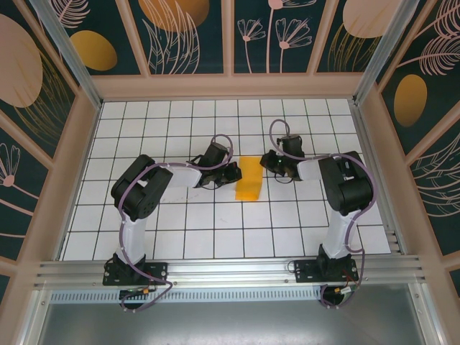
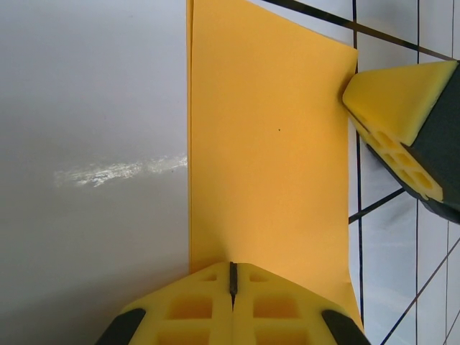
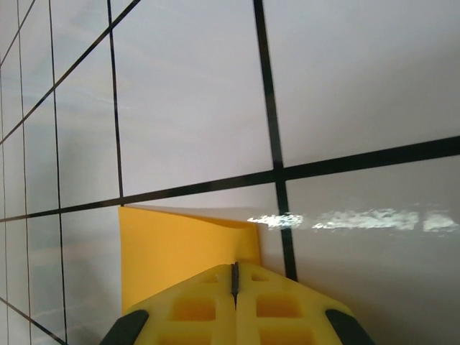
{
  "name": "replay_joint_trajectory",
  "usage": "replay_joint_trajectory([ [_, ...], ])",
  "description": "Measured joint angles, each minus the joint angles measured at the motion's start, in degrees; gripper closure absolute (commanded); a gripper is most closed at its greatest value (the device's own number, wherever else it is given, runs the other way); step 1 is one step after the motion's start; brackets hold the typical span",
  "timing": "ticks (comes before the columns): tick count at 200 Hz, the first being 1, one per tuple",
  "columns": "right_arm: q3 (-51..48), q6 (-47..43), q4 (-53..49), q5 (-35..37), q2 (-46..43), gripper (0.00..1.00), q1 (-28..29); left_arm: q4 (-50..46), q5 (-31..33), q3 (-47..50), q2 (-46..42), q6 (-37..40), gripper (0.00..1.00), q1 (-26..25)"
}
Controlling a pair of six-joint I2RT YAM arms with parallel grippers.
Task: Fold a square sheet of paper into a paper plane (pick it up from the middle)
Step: Fold the square sheet of paper in half at the center of the table.
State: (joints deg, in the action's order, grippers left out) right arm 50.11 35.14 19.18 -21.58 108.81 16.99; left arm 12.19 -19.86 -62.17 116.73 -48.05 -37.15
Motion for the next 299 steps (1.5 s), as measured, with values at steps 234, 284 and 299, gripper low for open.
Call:
replay_joint_trajectory([
  [234, 6.2, -0.5, -3.1, -0.3, 3.7, 1.00, -0.1, 1.2, 0.0, 0.7, -0.1, 0.0, 1.00, 0.0],
  [284, 6.0, -1.8, -4.5, 0.8, 0.7, 0.99, -1.9, 2.1, 0.0, 1.2, -0.1, 0.0, 1.00, 0.0],
  [299, 4.4, -1.7, -4.8, 0.1, -3.2, 0.99, -1.2, 2.1, 0.0, 1.2, -0.1, 0.0, 1.00, 0.0],
])
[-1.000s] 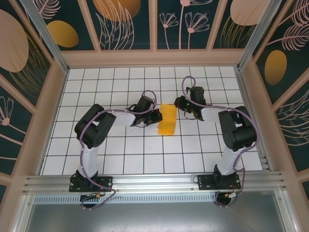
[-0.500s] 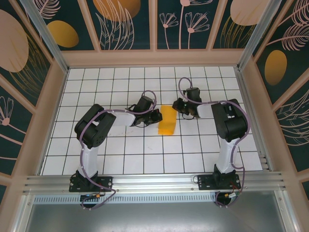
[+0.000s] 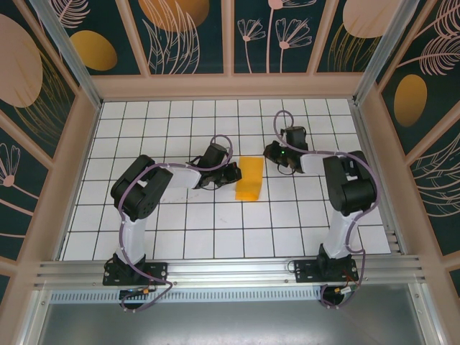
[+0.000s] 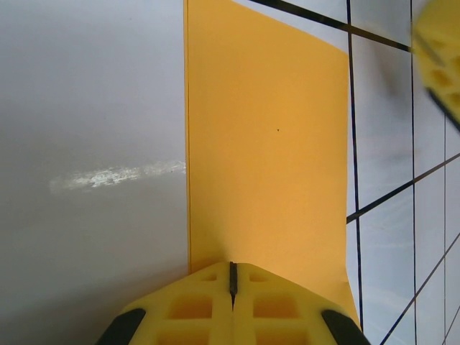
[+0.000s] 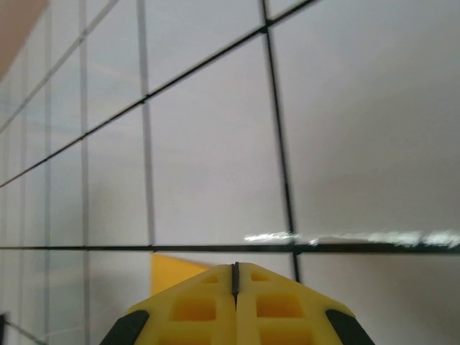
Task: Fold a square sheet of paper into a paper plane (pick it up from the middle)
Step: Fold the square sheet of paper in half at the center of the table.
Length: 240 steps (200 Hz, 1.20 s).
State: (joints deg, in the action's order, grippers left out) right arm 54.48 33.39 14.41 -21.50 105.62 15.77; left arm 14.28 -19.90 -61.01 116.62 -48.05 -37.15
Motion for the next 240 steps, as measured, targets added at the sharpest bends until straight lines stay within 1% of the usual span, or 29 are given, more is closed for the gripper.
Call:
replay_joint_trajectory([
  [28, -4.2, 0.2, -0.2, -3.2, -6.6, 0.99, 3.0, 0.0, 0.0, 0.0, 0.0, 0.0, 1.00, 0.0],
  [53, -8.0, 1.0, -1.3, -6.4, -8.7, 0.99, 5.4, 0.0, 0.0, 0.0, 0.0, 0.0, 1.00, 0.0],
  [79, -9.4, 1.2, -5.2, -8.9, -8.7, 0.99, 7.0, 0.0, 0.0, 0.0, 0.0, 0.0, 1.00, 0.0],
  [108, -9.2, -0.5, -9.6, -10.4, -7.6, 0.99, 8.6, 0.1, 0.0, 0.0, 0.0, 0.0, 1.00, 0.0],
  [142, -9.2, -2.6, -13.4, -11.1, -5.8, 0.99, 8.9, 0.5, 0.0, 0.2, 0.0, -0.1, 1.00, 0.0],
  [240, -10.4, -5.0, -13.3, -11.6, -5.6, 0.99, 8.8, 0.8, 0.0, 0.4, 0.0, -0.3, 1.00, 0.0],
])
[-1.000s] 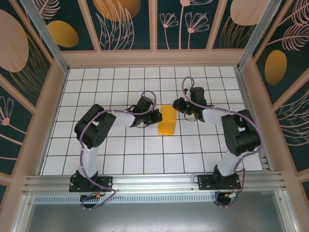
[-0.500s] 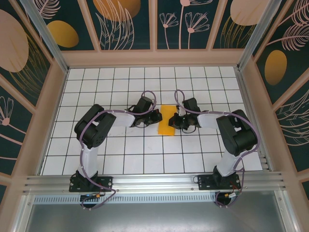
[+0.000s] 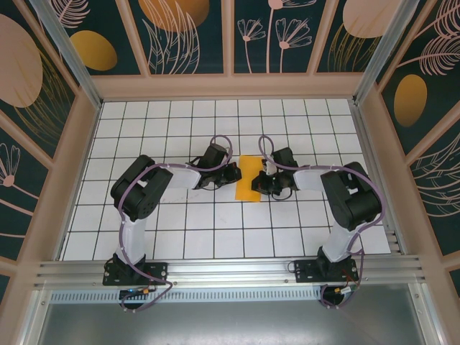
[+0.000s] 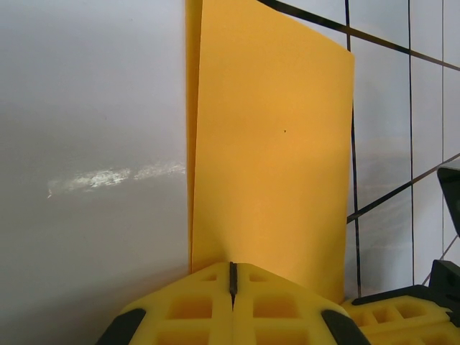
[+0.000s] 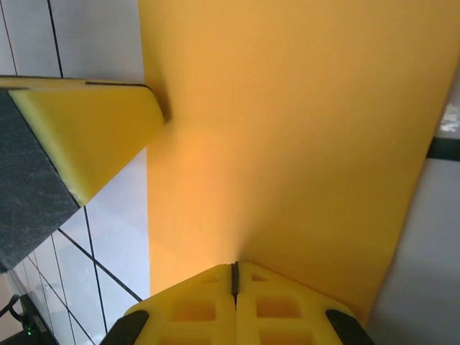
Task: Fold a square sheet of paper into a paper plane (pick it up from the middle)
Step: Fold the square sheet of paper in half at the center of the table.
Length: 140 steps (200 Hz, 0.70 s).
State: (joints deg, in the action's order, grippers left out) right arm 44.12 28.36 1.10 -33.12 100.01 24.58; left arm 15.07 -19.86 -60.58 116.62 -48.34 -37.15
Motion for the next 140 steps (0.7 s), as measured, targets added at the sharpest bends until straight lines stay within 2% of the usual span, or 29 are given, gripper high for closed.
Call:
replay_joint_trajectory([
  [67, -6.8, -1.0, 0.1, -1.3, -5.6, 0.99, 0.0, 0.0, 0.0, 0.0, 0.0, 0.0, 1.00, 0.0],
  [140, -8.1, -2.6, -1.7, -0.8, -7.5, 0.99, 0.2, 0.0, 0.1, 0.0, 0.0, 0.0, 1.00, 0.0],
])
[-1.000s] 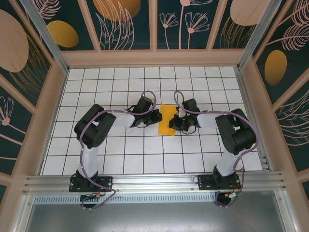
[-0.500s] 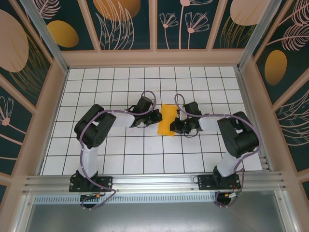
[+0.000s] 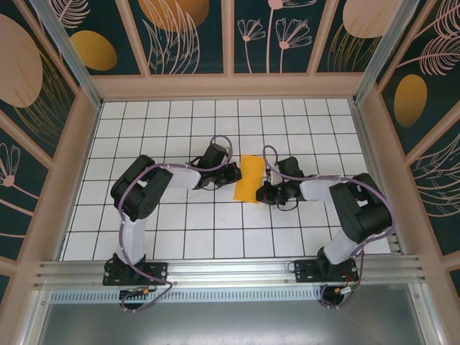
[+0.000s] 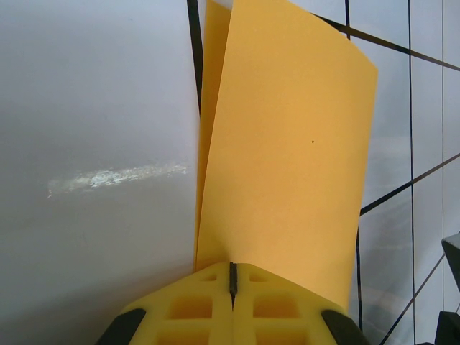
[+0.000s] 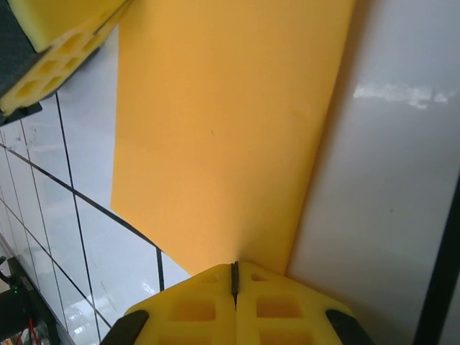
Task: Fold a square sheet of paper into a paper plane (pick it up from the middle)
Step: Fold the square sheet of paper in half at the center of the table, then move the square sheet of paper to the center of the table.
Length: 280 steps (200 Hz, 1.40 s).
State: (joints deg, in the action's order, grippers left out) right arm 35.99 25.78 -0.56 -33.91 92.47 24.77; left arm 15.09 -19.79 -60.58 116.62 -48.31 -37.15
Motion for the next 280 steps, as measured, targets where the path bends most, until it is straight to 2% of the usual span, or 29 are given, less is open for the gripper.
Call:
replay_joint_trajectory([
  [80, -0.4, 0.1, -0.5, 0.5, -0.7, 0.99, 0.4, -2.4, 0.1, -1.6, 0.0, 0.8, 1.00, 0.0],
  [116, -0.7, 6.3, 2.8, 2.0, -0.7, 0.99, 3.5, -12.6, 4.7, -7.5, 0.0, 4.8, 0.83, 0.2],
  [159, -0.6, 17.2, 10.4, 8.3, 0.9, 0.98, 10.0, -18.9, 11.0, -11.7, -4.2, 6.8, 0.76, 3.6],
  [189, 2.9, 22.7, 14.5, 12.5, 4.8, 0.98, 12.2, -18.3, 13.6, -6.7, -12.0, 6.3, 0.73, 7.9],
  [216, 8.5, 22.8, 13.6, 15.5, 6.2, 0.98, 12.5, -18.1, 16.0, 0.8, -18.7, 5.6, 0.66, 11.0],
  [242, 13.2, 20.4, 10.3, 19.1, 5.3, 0.97, 12.1, -17.7, 17.2, 6.6, -23.9, 5.1, 0.59, 11.1],
  [280, 13.4, 16.4, 4.4, 21.2, 2.5, 0.96, 8.0, -15.9, 17.3, 11.8, -27.7, 4.7, 0.50, 11.0],
])
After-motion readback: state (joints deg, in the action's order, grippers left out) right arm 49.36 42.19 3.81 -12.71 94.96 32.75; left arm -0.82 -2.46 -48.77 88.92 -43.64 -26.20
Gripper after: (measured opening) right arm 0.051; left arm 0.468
